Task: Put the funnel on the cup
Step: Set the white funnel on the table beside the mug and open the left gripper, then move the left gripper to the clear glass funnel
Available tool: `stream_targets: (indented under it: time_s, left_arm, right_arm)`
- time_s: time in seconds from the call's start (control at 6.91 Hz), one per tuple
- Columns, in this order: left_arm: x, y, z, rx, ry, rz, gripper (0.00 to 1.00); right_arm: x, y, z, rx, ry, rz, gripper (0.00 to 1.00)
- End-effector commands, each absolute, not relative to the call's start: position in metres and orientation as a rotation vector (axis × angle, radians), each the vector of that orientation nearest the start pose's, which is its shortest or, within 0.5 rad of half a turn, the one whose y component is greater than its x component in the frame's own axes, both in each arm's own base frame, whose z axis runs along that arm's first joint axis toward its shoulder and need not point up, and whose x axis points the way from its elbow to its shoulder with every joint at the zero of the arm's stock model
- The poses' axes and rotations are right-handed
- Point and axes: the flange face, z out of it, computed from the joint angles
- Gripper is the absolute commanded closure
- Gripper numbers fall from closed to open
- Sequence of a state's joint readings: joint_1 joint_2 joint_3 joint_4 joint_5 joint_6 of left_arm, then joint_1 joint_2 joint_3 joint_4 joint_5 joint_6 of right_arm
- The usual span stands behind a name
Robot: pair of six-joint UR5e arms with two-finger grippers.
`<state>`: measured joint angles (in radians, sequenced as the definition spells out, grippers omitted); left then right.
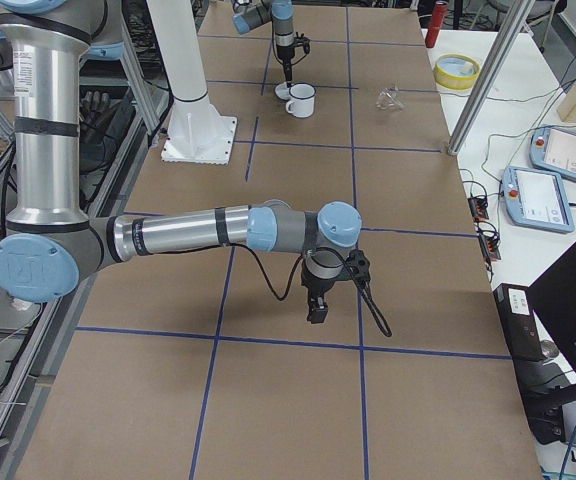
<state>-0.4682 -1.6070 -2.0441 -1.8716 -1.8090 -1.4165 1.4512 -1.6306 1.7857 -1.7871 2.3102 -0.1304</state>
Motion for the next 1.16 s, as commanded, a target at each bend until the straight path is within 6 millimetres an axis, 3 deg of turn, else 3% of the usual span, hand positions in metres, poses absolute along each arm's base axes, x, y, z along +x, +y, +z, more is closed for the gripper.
stream_targets:
  time_s: [0.0, 0.14, 0.29, 0.43, 0.58, 0.72, 0.87, 1.01]
  left_arm:
    - [0.345, -0.332, 0.342, 0.091, 0.925, -0.243, 0.0]
    - [0.286, -0.365, 0.314, 0.176, 0.97, -0.354, 0.0]
    - [0.274, -0.379, 0.3, 0.187, 1.006, -0.424, 0.0]
    - [0.288, -0.398, 0.273, 0.135, 1.075, -0.578, 0.0]
    - [0.306, -0.435, 0.254, 0.135, 1.109, -0.721, 0.0]
    - [0.329, -0.461, 0.245, 0.109, 1.145, -0.865, 0.0]
    - [0.345, -0.487, 0.248, 0.151, 1.234, -0.979, 0.0]
    - [0.358, -0.507, 0.273, 0.174, 1.287, -1.066, 0.0]
  right_arm:
    - [0.011, -0.462, 0.605, -0.053, -0.741, -0.216, 0.0]
    - [0.011, -0.462, 0.606, -0.055, -0.741, -0.216, 0.0]
    - [0.011, -0.462, 0.606, -0.055, -0.741, -0.216, 0.0]
    - [0.011, -0.462, 0.604, -0.052, -0.741, -0.217, 0.0]
    - [0.011, -0.462, 0.606, -0.055, -0.741, -0.216, 0.0]
    - [0.011, -0.462, 0.606, -0.055, -0.741, -0.216, 0.0]
    - [0.011, -0.462, 0.606, -0.055, -0.741, -0.216, 0.0]
    - [0.011, -0.462, 0.605, -0.053, -0.741, -0.216, 0.0]
